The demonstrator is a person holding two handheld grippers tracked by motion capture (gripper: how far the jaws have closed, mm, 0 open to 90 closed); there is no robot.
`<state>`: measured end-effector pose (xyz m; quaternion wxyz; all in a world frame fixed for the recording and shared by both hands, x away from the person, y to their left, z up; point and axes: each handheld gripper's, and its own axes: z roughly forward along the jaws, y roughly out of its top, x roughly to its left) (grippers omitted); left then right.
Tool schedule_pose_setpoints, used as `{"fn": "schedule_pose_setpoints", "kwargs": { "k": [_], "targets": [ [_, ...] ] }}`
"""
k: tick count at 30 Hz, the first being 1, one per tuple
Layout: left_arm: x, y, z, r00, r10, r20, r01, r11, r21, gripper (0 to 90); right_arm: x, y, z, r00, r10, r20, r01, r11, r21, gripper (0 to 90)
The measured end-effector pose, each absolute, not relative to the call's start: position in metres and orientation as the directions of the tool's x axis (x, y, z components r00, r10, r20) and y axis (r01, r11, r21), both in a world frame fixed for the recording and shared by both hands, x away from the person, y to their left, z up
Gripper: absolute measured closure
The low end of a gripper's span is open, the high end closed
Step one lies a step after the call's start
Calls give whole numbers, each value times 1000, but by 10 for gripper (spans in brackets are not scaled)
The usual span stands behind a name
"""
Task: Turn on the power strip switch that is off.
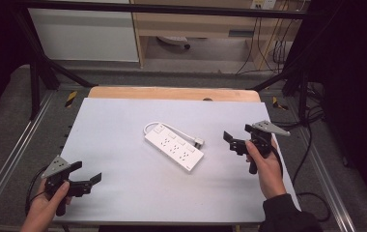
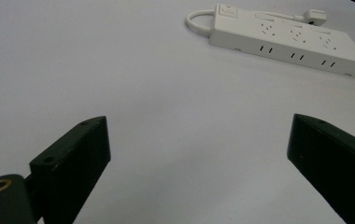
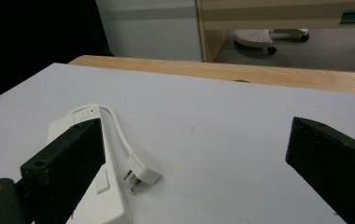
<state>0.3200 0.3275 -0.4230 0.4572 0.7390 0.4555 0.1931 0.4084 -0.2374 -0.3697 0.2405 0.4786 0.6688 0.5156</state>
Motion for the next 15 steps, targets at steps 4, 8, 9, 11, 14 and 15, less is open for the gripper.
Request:
{"fn": "schedule_pose_setpoints", "kwargs": {
  "k": [4,8,9,11,14,15],
  "targets": [
    [319,327,-423,511,849,-132,496,-166,852,61,402,-245,-372,-420,893,164,387,13,922,52],
    [320,327,-423,511,849,-133,497,-165,852,61,393,-253,-375,-413,897,160,378,9,926,53],
    [320,327,-423,511,849,-133,498,-166,851,61,391,-256,-376,-410,898,158,375,9,927,53],
    [320,327,-423,511,849,-134,498,-165,851,61,386,-259,-379,-405,902,149,371,13,929,53],
    [320,327,-423,510,850,-134,499,-165,851,61,380,-263,-384,-403,904,142,373,21,928,53],
    [320,327,-423,510,850,-133,498,-166,851,61,379,-263,-385,-404,904,139,374,24,927,53]
  ]
}}
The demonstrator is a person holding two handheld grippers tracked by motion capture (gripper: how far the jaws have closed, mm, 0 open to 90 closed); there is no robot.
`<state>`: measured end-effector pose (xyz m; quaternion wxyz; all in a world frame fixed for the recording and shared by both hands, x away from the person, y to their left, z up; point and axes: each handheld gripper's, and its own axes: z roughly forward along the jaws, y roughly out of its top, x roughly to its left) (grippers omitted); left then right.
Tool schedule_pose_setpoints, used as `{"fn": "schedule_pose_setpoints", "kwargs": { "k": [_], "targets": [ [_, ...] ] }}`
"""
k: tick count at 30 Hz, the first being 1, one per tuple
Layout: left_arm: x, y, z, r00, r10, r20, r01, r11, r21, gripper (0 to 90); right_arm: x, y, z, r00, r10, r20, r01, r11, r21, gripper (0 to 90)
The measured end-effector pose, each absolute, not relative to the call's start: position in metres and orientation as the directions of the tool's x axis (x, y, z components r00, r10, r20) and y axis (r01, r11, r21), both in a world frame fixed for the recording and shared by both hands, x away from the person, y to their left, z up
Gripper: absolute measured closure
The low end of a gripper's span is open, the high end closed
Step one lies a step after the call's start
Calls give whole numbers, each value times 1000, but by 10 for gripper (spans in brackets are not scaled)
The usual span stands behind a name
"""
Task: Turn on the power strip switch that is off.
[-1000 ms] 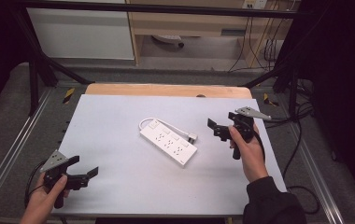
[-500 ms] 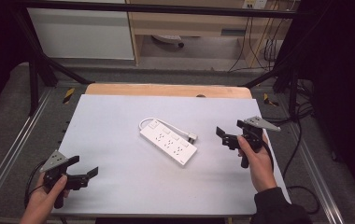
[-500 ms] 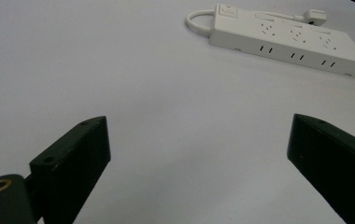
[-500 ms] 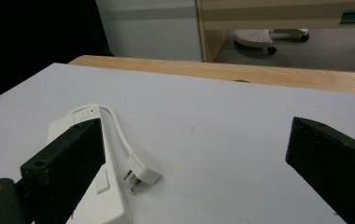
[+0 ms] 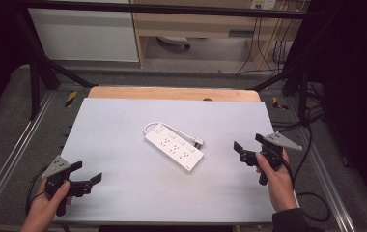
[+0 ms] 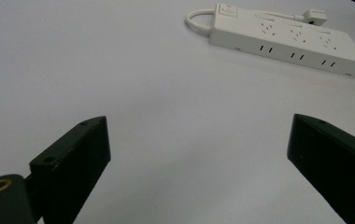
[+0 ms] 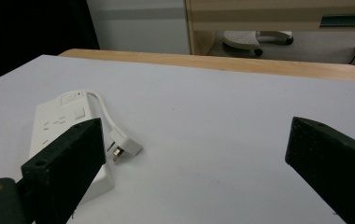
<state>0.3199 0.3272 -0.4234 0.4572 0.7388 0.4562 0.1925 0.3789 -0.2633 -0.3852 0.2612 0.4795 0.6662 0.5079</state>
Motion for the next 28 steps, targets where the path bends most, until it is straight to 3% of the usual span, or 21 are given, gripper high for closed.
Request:
{"fn": "schedule_pose_setpoints", "kwargs": {
  "k": [19,28],
  "targets": [
    [320,327,-423,513,848,-137,498,-164,851,61,357,-264,-424,-403,908,116,420,71,905,53],
    [320,326,-424,515,846,-137,502,-168,848,61,362,-247,-438,-426,904,29,461,189,867,47]
  ]
}}
